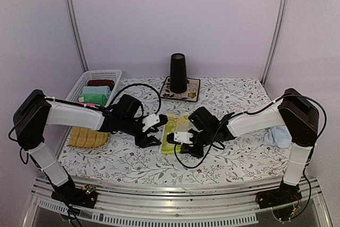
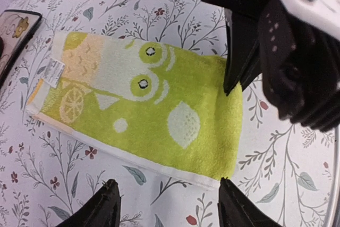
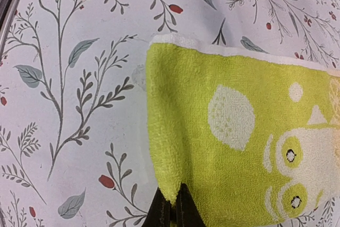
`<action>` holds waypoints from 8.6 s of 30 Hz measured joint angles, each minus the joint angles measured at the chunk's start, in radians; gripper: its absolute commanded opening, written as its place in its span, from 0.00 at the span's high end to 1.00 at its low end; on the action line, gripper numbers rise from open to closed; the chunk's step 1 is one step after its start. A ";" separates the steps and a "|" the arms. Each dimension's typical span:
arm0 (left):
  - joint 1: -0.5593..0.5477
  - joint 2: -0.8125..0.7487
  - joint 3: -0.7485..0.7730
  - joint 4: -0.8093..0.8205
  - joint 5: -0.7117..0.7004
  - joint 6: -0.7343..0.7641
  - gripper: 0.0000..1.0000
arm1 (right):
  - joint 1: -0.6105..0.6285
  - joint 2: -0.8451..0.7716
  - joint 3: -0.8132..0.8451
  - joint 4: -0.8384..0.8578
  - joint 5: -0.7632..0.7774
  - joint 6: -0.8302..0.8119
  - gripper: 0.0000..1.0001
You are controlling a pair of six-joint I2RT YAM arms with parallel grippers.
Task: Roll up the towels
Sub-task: Roll the towel at the center of the board.
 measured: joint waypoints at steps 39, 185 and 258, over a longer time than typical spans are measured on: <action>-0.328 0.090 -0.408 0.809 -0.489 0.483 0.49 | -0.236 0.277 0.327 -0.378 -0.567 0.381 0.98; -0.101 0.208 0.152 0.038 -0.025 0.315 1.00 | -0.370 0.014 0.258 -0.383 -0.521 0.370 0.29; 0.074 0.314 0.353 -0.349 0.396 -0.011 0.30 | 0.035 0.020 -0.034 0.148 0.179 -0.150 0.98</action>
